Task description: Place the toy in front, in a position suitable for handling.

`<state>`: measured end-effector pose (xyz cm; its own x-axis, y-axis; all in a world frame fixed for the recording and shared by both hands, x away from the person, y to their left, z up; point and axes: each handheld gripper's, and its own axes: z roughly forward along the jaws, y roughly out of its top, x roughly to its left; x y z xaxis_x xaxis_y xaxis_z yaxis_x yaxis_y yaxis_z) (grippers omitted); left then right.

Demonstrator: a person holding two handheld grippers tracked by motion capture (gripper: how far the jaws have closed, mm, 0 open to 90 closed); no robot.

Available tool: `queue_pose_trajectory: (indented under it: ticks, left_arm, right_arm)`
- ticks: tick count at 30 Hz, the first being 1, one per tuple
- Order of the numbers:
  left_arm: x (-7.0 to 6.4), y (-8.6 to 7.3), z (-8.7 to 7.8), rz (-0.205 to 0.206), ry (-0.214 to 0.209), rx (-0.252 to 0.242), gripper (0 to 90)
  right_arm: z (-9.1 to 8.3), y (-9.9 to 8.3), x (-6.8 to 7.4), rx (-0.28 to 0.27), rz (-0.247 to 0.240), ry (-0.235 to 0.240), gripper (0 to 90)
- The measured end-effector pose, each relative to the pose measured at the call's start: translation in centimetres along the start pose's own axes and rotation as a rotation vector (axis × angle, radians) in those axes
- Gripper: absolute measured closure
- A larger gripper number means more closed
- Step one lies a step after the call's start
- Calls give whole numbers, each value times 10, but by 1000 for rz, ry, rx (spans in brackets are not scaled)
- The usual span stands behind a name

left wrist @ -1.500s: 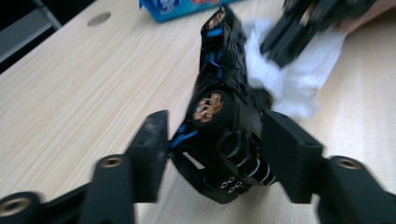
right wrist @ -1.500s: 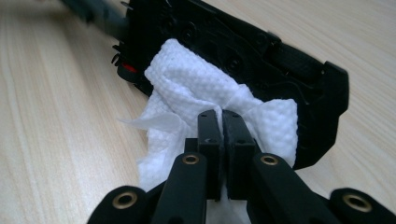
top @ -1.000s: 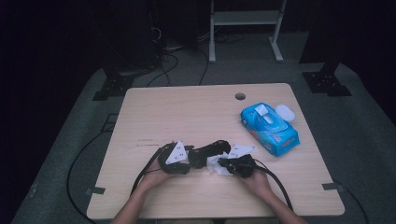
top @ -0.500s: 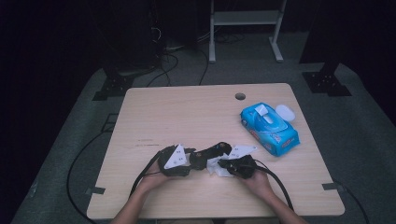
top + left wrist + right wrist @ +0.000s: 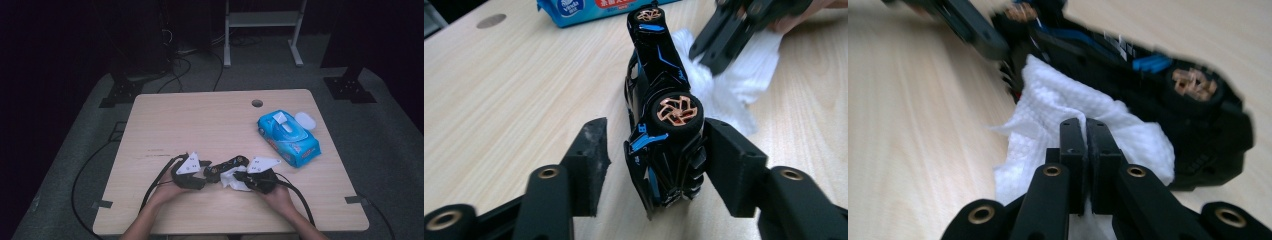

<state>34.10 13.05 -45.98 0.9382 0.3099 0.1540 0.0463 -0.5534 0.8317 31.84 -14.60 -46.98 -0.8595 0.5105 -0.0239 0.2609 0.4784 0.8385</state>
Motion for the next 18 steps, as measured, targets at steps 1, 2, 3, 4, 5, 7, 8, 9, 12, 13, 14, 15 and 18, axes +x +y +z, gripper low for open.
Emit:
queue_pose_trajectory:
  ticks: [1,2,3,4,5,7,8,9,12,13,14,15,18]
  left_arm:
    - [0,-1,1,-1,-8,1,471]
    - [0,-1,1,-1,-9,4,485]
    - [0,-1,2,-3,-12,6,496]
    - [0,-1,2,-9,-15,7,503]
    - [0,-2,2,-10,-16,5,523]
    - [1,-2,2,-19,-20,4,536]
    - [1,-2,2,-26,-23,5,537]
    - [2,-3,2,-27,-26,4,549]
    - [2,-4,3,-41,-30,0,552]
    - [3,-4,4,-49,-36,-1,559]
    - [3,-4,4,-54,-40,-4,562]
    - [3,-5,4,-57,-42,-6,567]
    - [4,-5,5,-64,-39,-7,578]
  right_arm:
    - [-3,2,1,-10,-1,0,868]
    - [-6,4,2,-22,-6,-1,867]
    - [-9,7,3,-34,-11,-3,868]
    - [-13,10,3,-47,-10,-4,868]
    - [-17,13,4,-59,-11,-4,868]
    - [-22,19,4,-77,-15,-13,867]
    - [-24,22,4,-90,-15,-14,868]
    - [-26,24,3,-96,-9,-14,868]
    - [-28,29,3,-103,-12,-21,868]
    - [-28,34,2,-114,-12,-24,868]
    - [-28,36,2,-117,-9,-25,868]
    - [-27,38,2,-120,-9,-28,868]
    - [-22,47,5,-114,-10,-22,868]
